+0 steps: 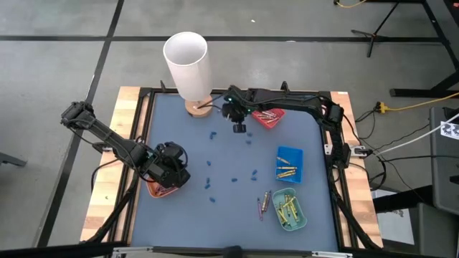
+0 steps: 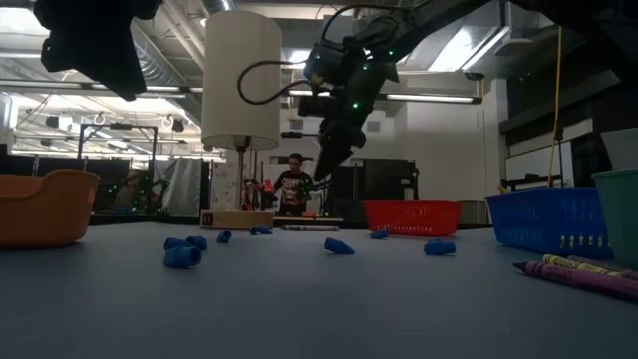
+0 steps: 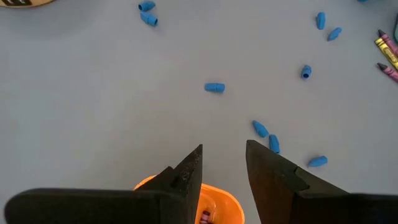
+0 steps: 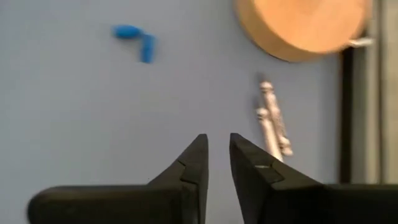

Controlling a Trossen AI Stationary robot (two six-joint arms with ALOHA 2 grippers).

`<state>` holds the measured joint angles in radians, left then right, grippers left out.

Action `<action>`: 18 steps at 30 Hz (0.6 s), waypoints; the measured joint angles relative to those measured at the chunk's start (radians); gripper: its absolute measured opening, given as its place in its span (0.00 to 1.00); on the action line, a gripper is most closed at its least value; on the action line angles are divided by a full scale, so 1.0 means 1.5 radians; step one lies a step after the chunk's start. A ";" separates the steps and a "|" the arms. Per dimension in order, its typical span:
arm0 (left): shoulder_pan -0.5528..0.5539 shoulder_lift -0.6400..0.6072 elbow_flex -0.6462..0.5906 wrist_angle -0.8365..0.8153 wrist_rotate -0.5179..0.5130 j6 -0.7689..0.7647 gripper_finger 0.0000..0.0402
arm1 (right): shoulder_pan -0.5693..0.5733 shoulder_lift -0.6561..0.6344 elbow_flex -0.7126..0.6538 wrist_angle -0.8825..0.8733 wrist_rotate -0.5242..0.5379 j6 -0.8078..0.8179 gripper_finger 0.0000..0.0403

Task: Sort crayons
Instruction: Put the grey crayon into the red bin

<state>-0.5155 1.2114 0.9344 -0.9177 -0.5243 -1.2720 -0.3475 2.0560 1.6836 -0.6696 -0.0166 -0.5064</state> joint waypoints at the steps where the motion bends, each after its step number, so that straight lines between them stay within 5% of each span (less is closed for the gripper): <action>1: 0.000 0.000 0.000 0.000 -0.004 0.000 0.27 | -0.001 0.000 0.000 0.004 0.019 0.000 0.18; 12: 0.000 0.000 0.000 0.000 -0.011 0.000 0.27 | -0.051 0.001 0.000 0.015 0.031 -0.016 0.31; 18: 0.000 0.000 0.000 0.000 -0.012 0.000 0.27 | -0.101 0.017 0.000 0.027 -0.035 -0.017 0.34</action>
<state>-0.5156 1.2115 0.9344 -0.9173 -0.5416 -1.2716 -0.4995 2.0821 1.6843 -0.6294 -0.0686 -0.5314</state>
